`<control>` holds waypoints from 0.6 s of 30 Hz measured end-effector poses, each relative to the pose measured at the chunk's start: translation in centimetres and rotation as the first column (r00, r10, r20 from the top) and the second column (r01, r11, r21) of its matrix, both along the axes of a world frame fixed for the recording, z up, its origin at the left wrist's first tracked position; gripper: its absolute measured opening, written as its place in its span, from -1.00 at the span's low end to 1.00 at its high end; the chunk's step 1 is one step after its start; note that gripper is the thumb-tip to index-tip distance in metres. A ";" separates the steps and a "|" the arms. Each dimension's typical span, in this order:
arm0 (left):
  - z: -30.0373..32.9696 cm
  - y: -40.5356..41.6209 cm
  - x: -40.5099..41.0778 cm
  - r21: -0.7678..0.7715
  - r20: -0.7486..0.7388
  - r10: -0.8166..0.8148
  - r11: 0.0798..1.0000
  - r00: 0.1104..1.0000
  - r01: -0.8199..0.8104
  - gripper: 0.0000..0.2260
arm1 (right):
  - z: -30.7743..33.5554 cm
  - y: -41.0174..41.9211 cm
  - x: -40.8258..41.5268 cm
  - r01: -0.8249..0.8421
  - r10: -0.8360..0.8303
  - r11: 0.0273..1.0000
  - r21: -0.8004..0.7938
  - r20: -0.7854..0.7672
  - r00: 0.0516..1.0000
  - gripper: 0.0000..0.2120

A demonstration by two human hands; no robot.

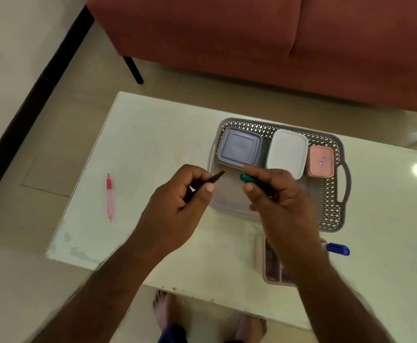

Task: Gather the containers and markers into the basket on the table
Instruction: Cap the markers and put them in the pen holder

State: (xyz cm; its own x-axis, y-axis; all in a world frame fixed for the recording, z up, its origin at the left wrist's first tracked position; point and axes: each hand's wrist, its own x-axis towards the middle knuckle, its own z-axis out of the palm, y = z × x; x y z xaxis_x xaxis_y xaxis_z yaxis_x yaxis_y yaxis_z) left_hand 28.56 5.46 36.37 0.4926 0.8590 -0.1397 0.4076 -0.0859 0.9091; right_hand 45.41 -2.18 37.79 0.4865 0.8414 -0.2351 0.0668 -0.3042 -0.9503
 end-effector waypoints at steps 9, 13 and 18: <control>0.2 -1.7 2.7 0.088 -0.130 -0.136 0.985 0.982 0.148 -0.87 | 0.7 -2.8 4.3 0.012 -0.013 0.999 0.043 0.045 0.999 -0.80; 0.4 -2.1 3.9 0.121 -0.164 -0.198 0.968 0.966 0.218 -0.86 | 0.5 -3.4 5.1 -0.032 0.030 0.999 0.038 0.050 0.998 -0.81; 0.5 -2.4 5.0 0.121 -0.153 -0.199 0.968 0.968 0.219 -0.88 | 0.5 -3.9 6.5 0.000 0.000 0.999 0.054 0.007 1.000 -0.84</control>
State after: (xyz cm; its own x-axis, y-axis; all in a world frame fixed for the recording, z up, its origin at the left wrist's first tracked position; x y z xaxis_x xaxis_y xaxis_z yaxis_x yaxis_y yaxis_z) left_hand 33.52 3.10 36.84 0.6472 0.7545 -0.1085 0.4884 -0.3011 0.8190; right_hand 51.94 -6.11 38.33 0.4880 0.8529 -0.1856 0.0736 -0.2521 -0.9649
